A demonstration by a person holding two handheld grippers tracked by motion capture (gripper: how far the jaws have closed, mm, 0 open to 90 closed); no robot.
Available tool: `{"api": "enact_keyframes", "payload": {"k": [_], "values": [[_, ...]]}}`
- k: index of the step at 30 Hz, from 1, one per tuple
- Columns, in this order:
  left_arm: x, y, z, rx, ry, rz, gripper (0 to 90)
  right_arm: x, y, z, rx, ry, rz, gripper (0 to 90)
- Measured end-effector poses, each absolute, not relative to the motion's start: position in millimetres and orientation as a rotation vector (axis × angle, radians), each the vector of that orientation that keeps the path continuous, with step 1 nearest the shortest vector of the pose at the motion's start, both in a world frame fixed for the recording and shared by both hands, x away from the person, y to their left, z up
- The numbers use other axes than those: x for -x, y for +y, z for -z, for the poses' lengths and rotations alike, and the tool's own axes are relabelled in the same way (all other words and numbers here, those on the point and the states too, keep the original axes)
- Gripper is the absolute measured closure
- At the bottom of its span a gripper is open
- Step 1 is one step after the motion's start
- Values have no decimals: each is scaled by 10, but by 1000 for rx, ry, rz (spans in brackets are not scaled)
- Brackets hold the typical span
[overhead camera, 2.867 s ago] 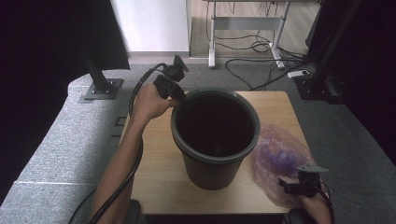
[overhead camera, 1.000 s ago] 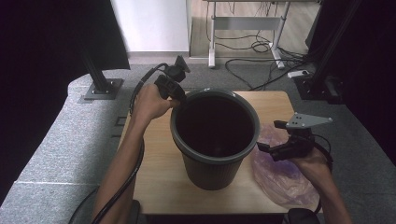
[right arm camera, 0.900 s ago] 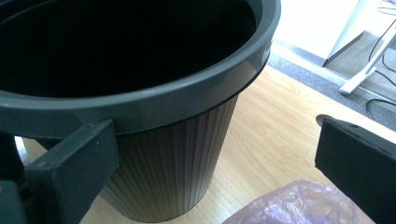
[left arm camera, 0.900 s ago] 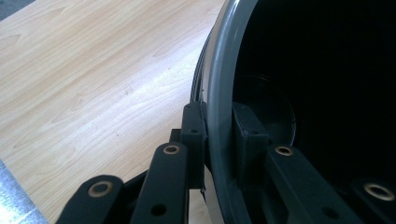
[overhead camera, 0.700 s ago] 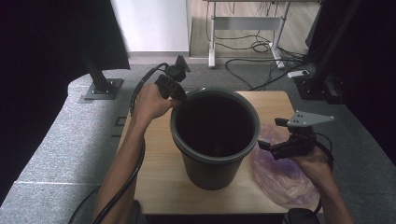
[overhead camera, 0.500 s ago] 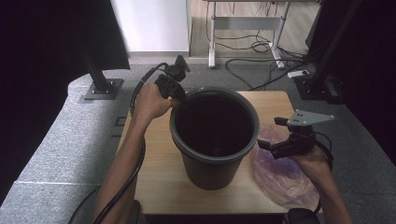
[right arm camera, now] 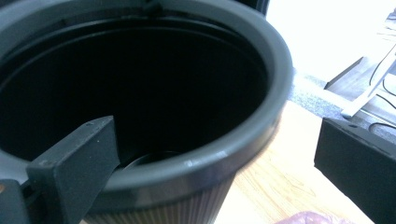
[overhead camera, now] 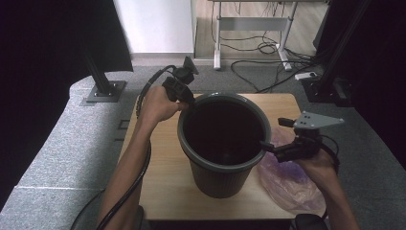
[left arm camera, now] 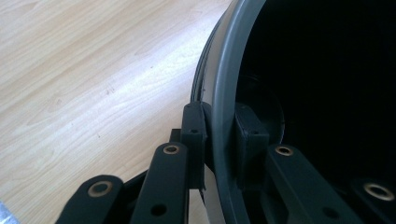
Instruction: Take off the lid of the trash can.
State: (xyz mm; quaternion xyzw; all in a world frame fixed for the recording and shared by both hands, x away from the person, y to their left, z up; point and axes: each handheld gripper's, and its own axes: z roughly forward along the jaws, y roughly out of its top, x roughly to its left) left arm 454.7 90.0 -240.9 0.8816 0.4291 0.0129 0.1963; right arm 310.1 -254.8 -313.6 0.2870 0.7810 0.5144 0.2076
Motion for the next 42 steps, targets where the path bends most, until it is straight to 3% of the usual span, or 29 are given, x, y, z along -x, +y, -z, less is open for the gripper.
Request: {"api": "enact_keyframes", "payload": {"k": [18,32,42], "values": [[-4579,945,2398,-2470,1272,-101,785,-3104,-2582,3295,-782,2236,-1390,0],[-4600,905,2344,-2453,1258,-53,783,-3167,-2529,3145,-775,2148,-1445,20],[-4629,891,2396,-2468,1263,-43,779,-3014,-2654,3240,-780,2195,-1459,19]]}}
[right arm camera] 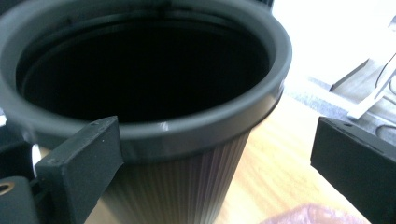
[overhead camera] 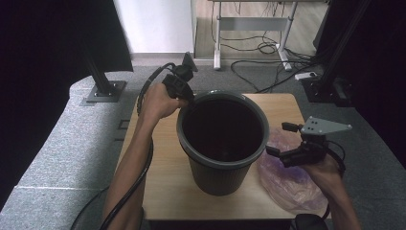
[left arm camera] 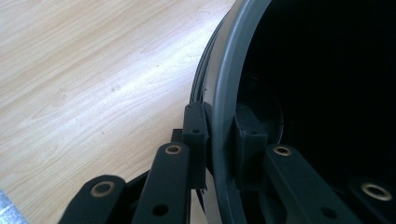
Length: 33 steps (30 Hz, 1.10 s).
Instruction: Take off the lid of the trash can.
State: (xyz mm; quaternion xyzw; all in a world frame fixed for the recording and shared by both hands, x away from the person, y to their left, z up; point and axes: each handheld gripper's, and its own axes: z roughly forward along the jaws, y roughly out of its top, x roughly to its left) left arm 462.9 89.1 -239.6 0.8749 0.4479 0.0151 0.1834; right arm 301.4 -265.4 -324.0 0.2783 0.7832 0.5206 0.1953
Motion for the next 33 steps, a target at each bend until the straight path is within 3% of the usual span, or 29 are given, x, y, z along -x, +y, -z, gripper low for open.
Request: {"api": "enact_keyframes", "payload": {"k": [15,33], "values": [[-4597,870,2392,-2460,1284,-75,792,-3058,-2594,3298,-728,2258,-1448,0],[-4631,1058,2328,-2401,1283,-2,785,-3066,-2600,3185,-733,2188,-1519,0]]}}
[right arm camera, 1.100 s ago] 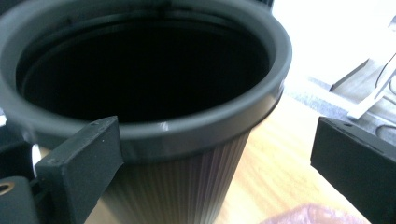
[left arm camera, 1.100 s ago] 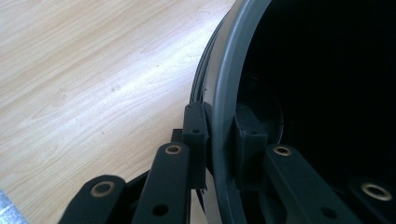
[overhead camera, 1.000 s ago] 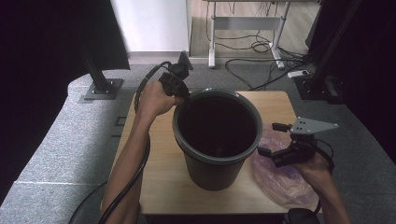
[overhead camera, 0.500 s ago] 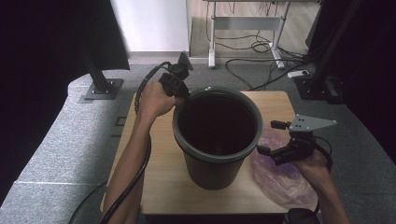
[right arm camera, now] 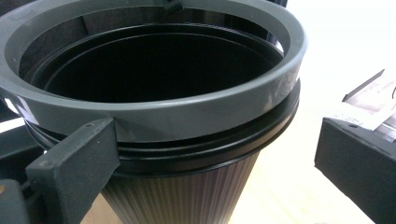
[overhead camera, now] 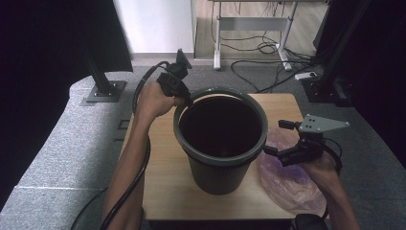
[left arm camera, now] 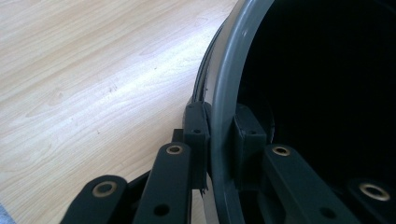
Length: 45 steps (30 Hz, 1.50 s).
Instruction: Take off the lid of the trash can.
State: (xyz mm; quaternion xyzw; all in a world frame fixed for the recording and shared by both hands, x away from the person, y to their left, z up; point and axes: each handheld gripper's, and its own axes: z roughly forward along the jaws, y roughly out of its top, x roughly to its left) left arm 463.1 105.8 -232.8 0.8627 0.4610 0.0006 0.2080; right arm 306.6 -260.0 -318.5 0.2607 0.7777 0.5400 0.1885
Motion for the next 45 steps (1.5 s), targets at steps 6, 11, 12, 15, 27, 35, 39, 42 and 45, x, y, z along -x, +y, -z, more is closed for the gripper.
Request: {"api": "enact_keyframes", "payload": {"k": [6,11,12,15,27,35,39,42,45], "values": [[-4617,1175,2264,-2388,1294,6,783,-3068,-2704,3244,-787,2171,-1480,2],[-4583,1279,2190,-2371,1306,-6,781,-3105,-2818,3384,-849,2160,-1423,1],[-4580,1300,2184,-2369,1309,-9,781,-3115,-2840,3420,-858,2156,-1413,1],[-4577,1366,2180,-2362,1320,-8,781,-3143,-2899,3541,-894,2157,-1389,0],[-4542,1683,2159,-2326,1375,-15,779,-3222,-3082,4090,-1006,2182,-1234,0],[-4481,1947,2121,-2285,1405,-12,777,-3219,-3240,4529,-1120,2178,-1164,1],[-4450,2084,2126,-2260,1427,-18,777,-3203,-3315,4760,-1186,2166,-1135,1],[-4428,2204,2147,-2246,1450,-23,774,-3181,-3359,4933,-1224,2163,-1112,2],[-4405,2336,2172,-2229,1469,-25,773,-3154,-3399,5095,-1263,2158,-1085,4]]}}
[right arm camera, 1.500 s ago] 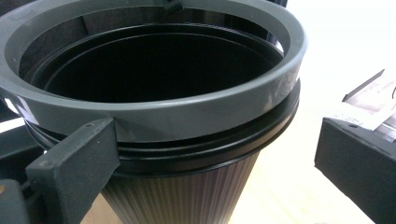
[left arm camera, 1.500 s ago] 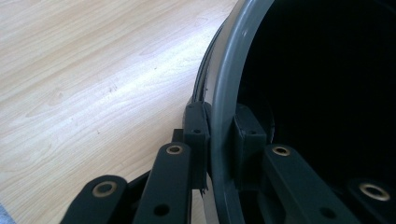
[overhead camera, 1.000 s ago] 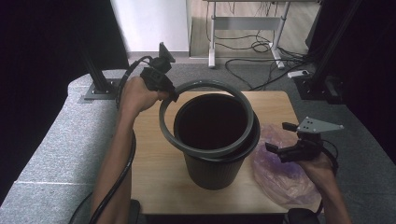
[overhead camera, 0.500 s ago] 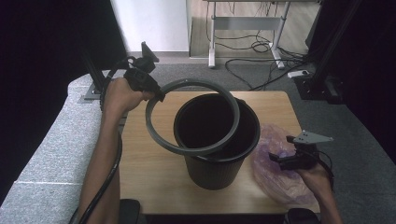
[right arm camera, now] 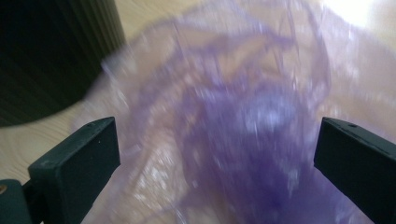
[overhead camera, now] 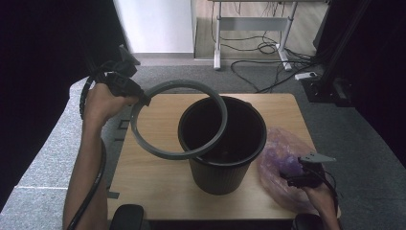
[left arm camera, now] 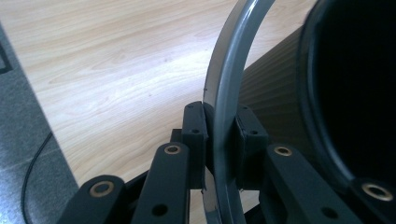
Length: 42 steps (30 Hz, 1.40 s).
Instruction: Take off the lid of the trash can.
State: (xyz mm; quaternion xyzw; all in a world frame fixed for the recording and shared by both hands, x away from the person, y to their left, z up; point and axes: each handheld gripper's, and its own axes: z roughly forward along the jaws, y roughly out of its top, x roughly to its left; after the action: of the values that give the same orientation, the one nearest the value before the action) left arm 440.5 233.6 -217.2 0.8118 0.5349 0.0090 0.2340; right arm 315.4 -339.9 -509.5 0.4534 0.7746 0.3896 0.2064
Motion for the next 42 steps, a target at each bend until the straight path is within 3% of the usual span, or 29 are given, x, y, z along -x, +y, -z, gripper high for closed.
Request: {"api": "enact_keyframes", "payload": {"k": [20,42], "values": [[-4182,3157,2384,-2079,1620,-100,774,-3093,-3480,5563,-1333,2197,-931,13],[-3981,3729,2672,-1939,1721,-122,774,-3093,-3482,5575,-1339,2200,-937,8]]}}
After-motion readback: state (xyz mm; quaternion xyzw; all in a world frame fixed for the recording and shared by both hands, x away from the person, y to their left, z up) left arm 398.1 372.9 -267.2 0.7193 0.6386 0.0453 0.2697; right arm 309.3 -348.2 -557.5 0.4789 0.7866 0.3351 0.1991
